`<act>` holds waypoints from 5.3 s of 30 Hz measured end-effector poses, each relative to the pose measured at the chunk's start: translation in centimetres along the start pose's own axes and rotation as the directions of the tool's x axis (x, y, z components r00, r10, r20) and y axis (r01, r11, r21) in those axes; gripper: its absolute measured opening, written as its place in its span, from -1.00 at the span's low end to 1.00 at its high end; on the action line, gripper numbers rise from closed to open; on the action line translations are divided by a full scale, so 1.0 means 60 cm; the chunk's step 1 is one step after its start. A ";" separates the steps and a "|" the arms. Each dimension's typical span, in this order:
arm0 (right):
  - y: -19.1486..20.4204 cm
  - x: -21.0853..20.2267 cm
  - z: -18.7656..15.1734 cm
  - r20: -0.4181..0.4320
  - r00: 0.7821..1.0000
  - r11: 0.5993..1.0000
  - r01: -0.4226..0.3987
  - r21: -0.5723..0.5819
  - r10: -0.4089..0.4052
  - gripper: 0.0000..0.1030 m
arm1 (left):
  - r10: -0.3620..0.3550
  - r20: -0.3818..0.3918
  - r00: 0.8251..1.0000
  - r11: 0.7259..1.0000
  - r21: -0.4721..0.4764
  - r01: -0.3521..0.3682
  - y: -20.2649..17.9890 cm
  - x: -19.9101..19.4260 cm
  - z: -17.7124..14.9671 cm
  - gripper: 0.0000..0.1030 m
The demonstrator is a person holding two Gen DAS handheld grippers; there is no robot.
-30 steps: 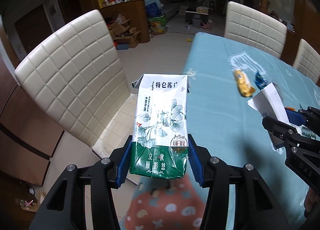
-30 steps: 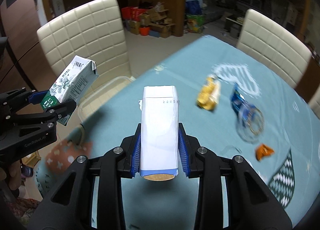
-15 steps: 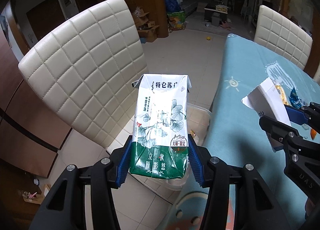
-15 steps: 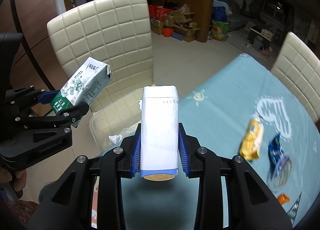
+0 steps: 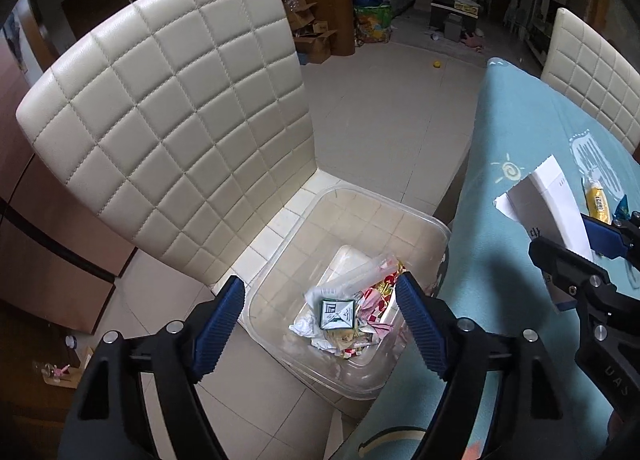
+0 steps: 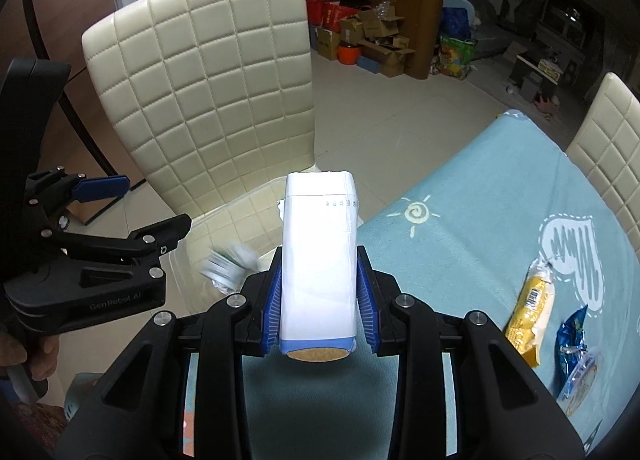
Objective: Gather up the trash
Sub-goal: 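Carry the milk carton and white box to the clear bin and release them, then grasp the small white lid with the left tool while the right tool grasps the white tissue, then carry the white lid and tissue to the clear bin and release them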
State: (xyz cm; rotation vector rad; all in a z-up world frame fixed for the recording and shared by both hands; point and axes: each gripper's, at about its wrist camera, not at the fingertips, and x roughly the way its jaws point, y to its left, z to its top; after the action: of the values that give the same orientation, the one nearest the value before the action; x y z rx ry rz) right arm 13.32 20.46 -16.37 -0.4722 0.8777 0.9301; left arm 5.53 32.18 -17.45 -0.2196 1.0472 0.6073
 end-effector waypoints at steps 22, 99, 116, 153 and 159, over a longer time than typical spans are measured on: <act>0.043 -0.008 0.037 0.046 0.999 1.000 -0.004 -0.024 0.005 0.60 | 0.049 -0.052 0.997 0.993 -0.109 -0.054 0.076 0.001 -0.032 0.48; -0.365 -0.265 -0.427 -0.214 0.942 0.809 0.333 0.485 -0.260 -0.50 | -0.305 -0.218 0.927 0.787 0.491 0.375 -0.580 -0.147 -0.143 -0.26; -0.214 -0.237 -0.327 -0.163 0.964 0.913 0.253 0.319 -0.210 -0.50 | -0.270 -0.151 0.951 0.876 0.372 0.308 -0.391 -0.152 -0.139 -0.26; 0.029 0.013 -0.008 -0.152 0.988 0.999 0.035 0.022 -0.031 -0.49 | -0.097 -0.117 0.988 0.987 0.112 0.111 -0.020 0.002 -0.027 0.57; 0.039 0.050 0.011 -0.174 0.985 1.000 0.011 -0.001 -0.011 -0.45 | -0.080 -0.168 0.983 0.993 0.067 0.092 0.005 0.041 -0.024 0.57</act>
State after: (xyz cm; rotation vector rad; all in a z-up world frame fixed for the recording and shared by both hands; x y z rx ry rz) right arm 12.56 23.64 -18.41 -0.5640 1.0325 0.8877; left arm 5.13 32.68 -20.26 -0.2518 1.2122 0.4766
